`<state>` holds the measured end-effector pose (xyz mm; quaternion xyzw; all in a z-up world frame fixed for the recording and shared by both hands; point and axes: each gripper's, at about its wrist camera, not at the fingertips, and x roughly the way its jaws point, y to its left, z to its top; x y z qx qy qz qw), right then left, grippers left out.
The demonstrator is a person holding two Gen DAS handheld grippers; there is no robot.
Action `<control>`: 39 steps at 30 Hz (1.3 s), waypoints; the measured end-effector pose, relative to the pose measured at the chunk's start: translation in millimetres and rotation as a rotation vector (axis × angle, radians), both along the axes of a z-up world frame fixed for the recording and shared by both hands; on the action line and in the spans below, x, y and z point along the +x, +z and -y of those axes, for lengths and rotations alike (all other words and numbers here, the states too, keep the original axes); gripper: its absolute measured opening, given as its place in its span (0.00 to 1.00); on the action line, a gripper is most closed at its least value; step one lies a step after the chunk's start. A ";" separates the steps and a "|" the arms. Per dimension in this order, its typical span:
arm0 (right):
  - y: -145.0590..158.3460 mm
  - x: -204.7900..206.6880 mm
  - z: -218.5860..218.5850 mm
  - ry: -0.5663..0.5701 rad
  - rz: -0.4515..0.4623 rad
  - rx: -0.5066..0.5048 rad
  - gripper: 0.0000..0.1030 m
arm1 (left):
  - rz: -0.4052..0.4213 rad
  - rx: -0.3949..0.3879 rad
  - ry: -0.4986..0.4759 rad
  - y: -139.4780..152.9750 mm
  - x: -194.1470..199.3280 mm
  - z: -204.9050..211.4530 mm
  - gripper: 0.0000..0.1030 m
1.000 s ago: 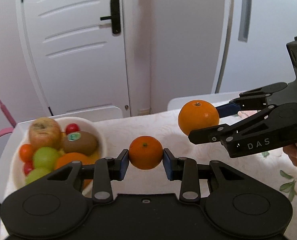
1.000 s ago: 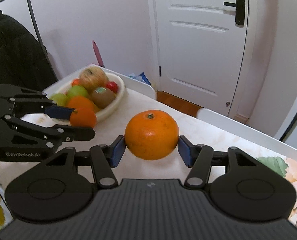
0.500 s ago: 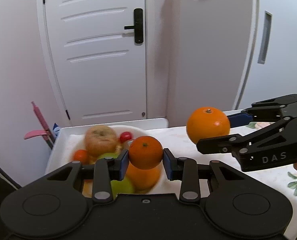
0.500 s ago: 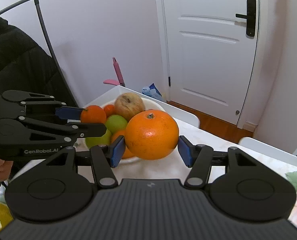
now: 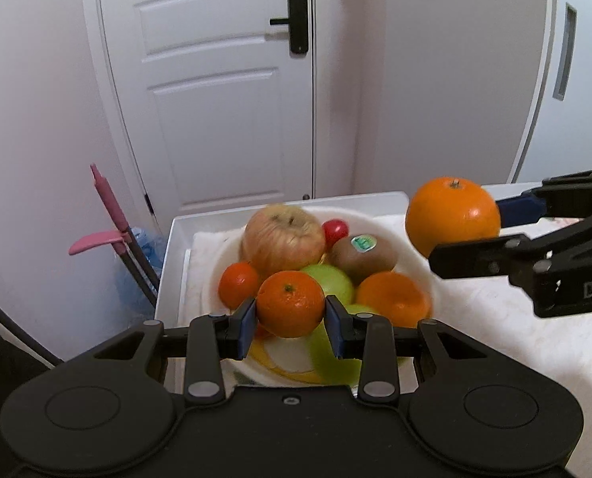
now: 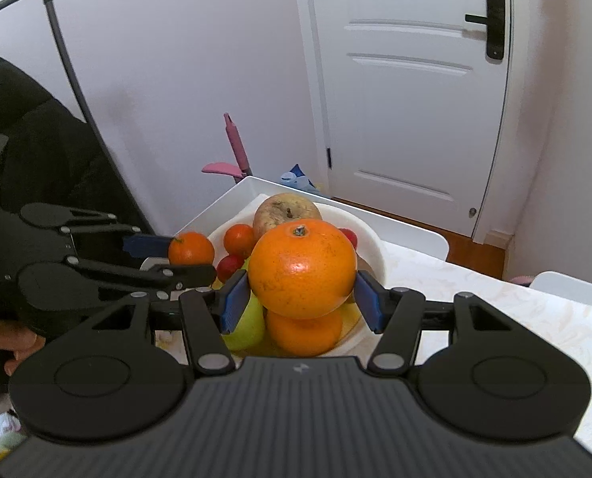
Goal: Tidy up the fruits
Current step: 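Carry tangerine and large orange over the plate and open the left tool, then lower the large orange onto the plate and open the right tool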
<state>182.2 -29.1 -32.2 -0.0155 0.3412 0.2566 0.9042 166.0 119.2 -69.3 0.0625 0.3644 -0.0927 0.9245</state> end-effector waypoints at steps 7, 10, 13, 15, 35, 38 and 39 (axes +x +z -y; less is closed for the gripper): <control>-6.2 6.9 -12.8 -0.056 -0.013 -0.007 0.70 | -0.041 -0.003 -0.007 -16.9 16.8 -17.6 0.39; -8.0 10.3 -14.6 -0.074 -0.017 -0.009 0.70 | -0.044 -0.007 -0.019 -20.6 21.8 -19.1 0.41; -9.5 11.8 -15.5 -0.086 -0.021 -0.014 0.70 | -0.019 0.000 -0.022 -20.2 21.7 -18.9 0.70; -9.9 14.5 -16.0 -0.093 -0.025 -0.016 0.70 | 0.003 0.017 -0.020 -17.8 19.5 -19.5 0.81; -28.6 42.0 -34.9 -0.080 -0.037 -0.036 0.82 | -0.005 -0.048 0.018 -5.0 10.0 -39.7 0.93; -25.8 39.5 -32.9 -0.086 -0.005 -0.035 0.98 | -0.006 -0.050 0.016 -5.2 9.6 -39.9 0.93; -25.8 39.3 -32.8 -0.091 -0.005 -0.037 0.98 | -0.005 -0.050 0.016 -5.4 9.3 -39.8 0.93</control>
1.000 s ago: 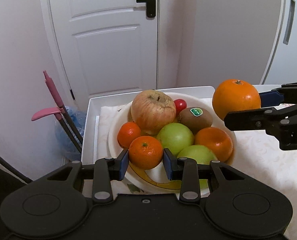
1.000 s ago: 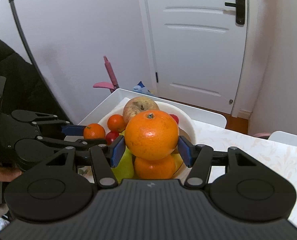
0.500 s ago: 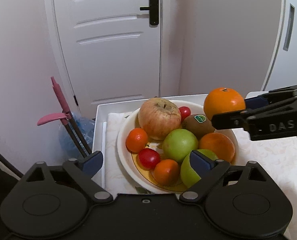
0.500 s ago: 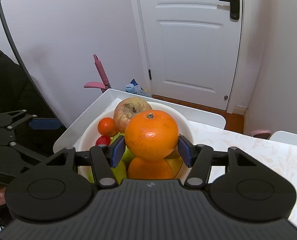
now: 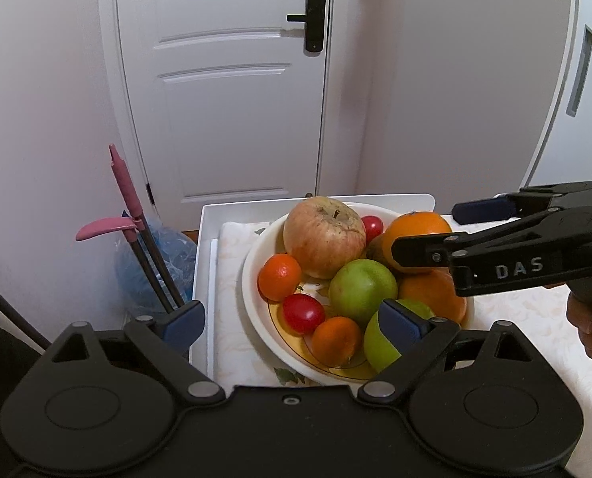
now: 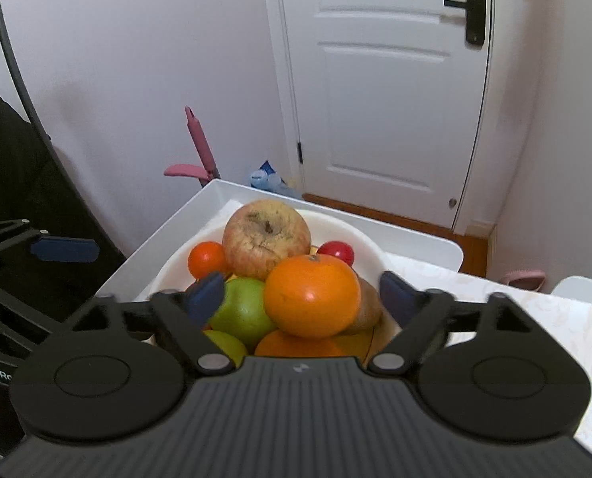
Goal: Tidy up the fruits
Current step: 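Lower the large orange onto the plate and open the right tool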
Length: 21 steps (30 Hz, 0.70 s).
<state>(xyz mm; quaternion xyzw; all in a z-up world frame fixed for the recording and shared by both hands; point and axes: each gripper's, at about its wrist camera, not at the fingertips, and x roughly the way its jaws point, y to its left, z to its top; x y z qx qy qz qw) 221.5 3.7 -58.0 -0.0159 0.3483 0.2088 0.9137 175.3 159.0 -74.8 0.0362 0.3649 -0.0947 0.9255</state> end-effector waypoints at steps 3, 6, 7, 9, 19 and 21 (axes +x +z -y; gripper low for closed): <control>-0.2 -1.8 2.4 -0.014 0.002 0.008 0.98 | 0.003 0.001 -0.007 0.6 -1.6 0.9 0.93; 3.5 -6.6 6.1 -0.027 0.014 0.025 0.98 | 0.009 0.007 -0.009 2.6 -3.7 2.5 0.93; 6.1 -8.7 7.6 -0.030 0.018 0.028 0.98 | 0.013 0.010 -0.007 3.7 -4.9 3.3 0.93; 11.7 -13.1 11.5 -0.035 0.025 0.034 0.98 | 0.021 0.013 -0.007 6.6 -8.0 6.3 0.93; 66.0 -62.1 56.8 -0.099 0.053 0.060 0.98 | 0.071 0.000 0.031 43.3 -40.1 32.9 0.93; 78.2 -77.9 67.5 -0.118 0.062 0.048 0.98 | 0.086 -0.005 0.038 55.6 -52.1 40.3 0.93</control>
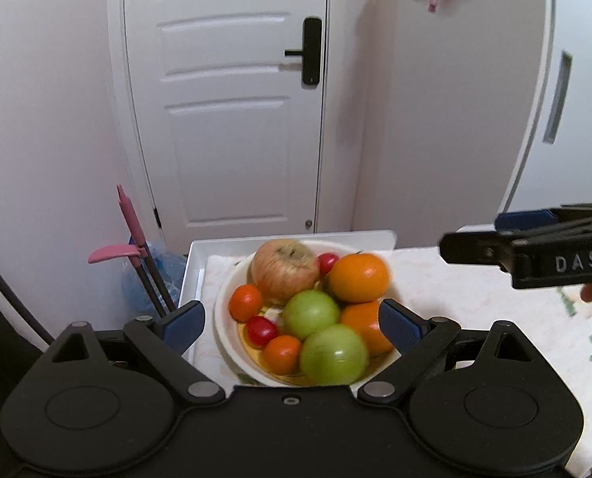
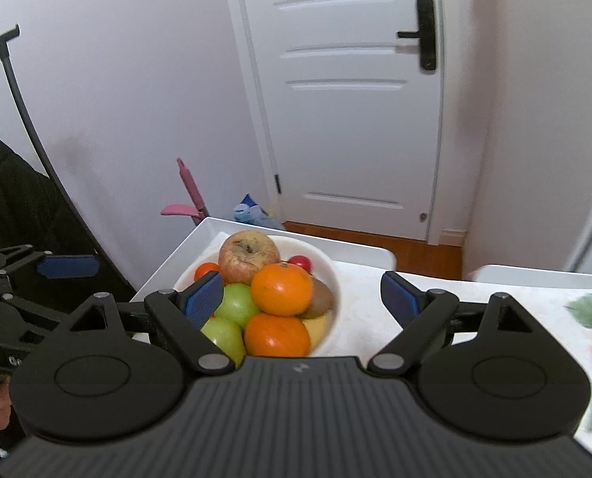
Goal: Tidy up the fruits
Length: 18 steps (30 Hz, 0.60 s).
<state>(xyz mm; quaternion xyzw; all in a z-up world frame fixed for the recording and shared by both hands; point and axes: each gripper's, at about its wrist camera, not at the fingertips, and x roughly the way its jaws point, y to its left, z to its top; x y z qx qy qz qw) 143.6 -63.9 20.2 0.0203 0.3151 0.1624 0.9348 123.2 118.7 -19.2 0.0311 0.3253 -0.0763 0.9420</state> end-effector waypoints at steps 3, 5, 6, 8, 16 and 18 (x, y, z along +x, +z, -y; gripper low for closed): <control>18.2 -24.5 16.5 -0.031 0.007 -0.013 0.98 | 0.021 0.000 0.014 18.3 -19.2 13.1 0.93; 29.6 -42.0 28.2 -0.056 0.011 -0.021 0.98 | 0.034 0.003 0.027 30.8 -33.5 21.7 0.93; 34.2 -50.0 33.9 -0.069 0.010 -0.024 0.98 | 0.039 0.003 0.033 36.6 -39.5 25.3 0.93; 43.0 -67.0 46.3 -0.101 0.010 -0.026 1.00 | 0.053 -0.001 0.043 47.5 -52.8 32.7 0.94; 55.6 -122.4 81.7 -0.237 0.010 -0.067 1.00 | 0.109 -0.002 0.085 71.7 -100.5 59.4 1.00; 52.4 -133.6 85.0 -0.257 -0.001 -0.092 1.00 | 0.113 -0.001 0.089 72.3 -109.2 64.9 1.00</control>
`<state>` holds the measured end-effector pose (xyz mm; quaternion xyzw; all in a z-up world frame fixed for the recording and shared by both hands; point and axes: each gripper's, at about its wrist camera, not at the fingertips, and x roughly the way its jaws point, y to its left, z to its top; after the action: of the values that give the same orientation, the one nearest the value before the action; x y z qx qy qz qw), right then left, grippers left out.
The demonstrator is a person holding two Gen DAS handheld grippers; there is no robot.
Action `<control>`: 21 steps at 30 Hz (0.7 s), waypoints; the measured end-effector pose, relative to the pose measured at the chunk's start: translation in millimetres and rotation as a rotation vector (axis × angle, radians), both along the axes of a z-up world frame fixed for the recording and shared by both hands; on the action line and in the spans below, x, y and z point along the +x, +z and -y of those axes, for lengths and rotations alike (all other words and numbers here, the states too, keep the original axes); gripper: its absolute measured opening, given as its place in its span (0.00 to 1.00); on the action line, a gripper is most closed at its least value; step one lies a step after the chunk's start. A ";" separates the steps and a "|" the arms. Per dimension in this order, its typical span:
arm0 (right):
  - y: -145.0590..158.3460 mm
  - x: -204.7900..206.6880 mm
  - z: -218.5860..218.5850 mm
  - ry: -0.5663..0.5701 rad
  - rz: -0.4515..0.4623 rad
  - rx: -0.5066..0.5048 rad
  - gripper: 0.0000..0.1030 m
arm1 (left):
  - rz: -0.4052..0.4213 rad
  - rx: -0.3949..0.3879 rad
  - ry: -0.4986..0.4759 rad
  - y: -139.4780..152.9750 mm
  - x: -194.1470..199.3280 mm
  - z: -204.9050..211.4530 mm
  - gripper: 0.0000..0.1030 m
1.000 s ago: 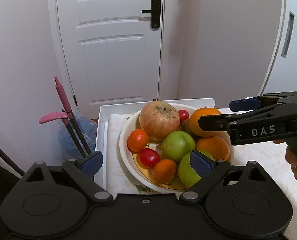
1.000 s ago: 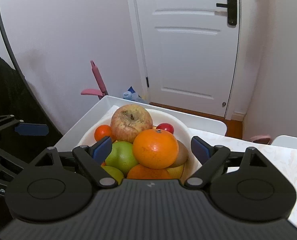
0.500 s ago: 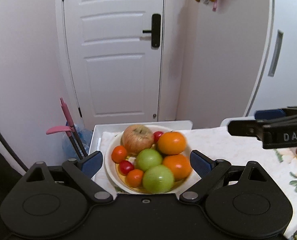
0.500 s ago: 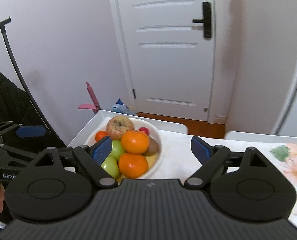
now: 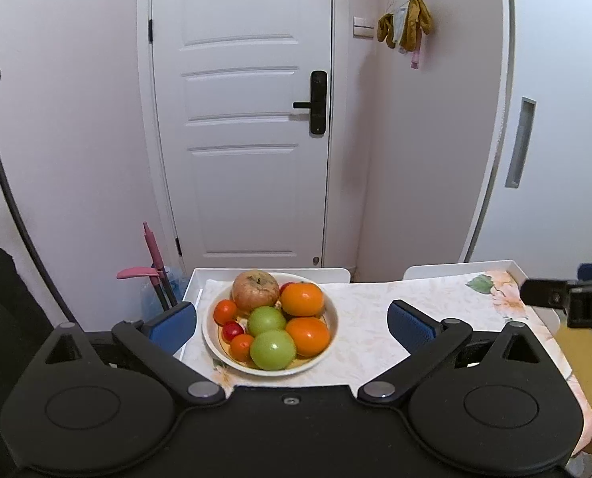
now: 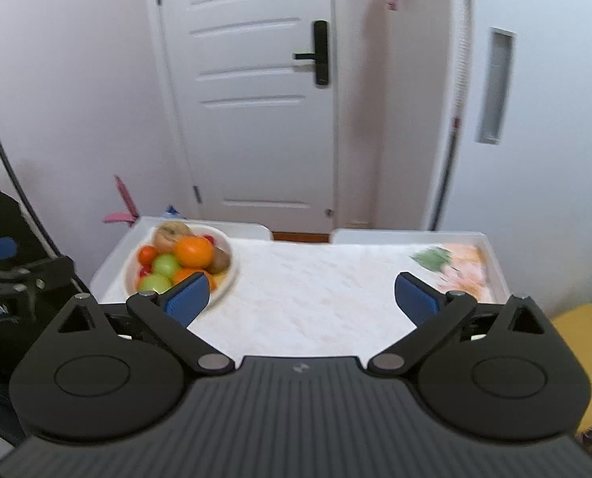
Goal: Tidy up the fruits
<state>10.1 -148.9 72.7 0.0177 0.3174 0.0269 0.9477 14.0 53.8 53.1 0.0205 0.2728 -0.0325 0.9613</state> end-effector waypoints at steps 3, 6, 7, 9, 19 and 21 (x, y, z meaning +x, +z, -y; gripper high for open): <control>-6.4 -14.7 4.7 -0.011 -0.022 -0.021 1.00 | 0.006 0.006 0.001 -1.5 -12.1 8.5 1.00; -11.8 -25.5 5.6 -0.023 -0.036 -0.029 1.00 | -0.001 0.013 0.005 -4.8 -21.0 14.5 1.00; -13.0 -27.5 5.8 -0.027 -0.041 -0.031 1.00 | -0.004 0.012 0.007 -5.5 -22.6 15.5 1.00; -15.4 -29.6 8.1 -0.036 -0.052 -0.029 1.00 | -0.010 0.008 0.012 -6.7 -26.0 17.1 1.00; -14.6 -35.5 13.7 -0.054 -0.057 -0.008 1.00 | -0.010 0.017 0.018 -8.9 -34.9 19.5 1.00; -14.3 -34.3 12.9 -0.057 -0.058 -0.006 1.00 | -0.009 0.018 0.018 -9.0 -36.0 18.8 1.00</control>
<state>-24.3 -161.8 58.3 0.0247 0.3444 -0.0014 0.9385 -22.0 34.9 44.2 0.0265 0.2775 -0.0216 0.9601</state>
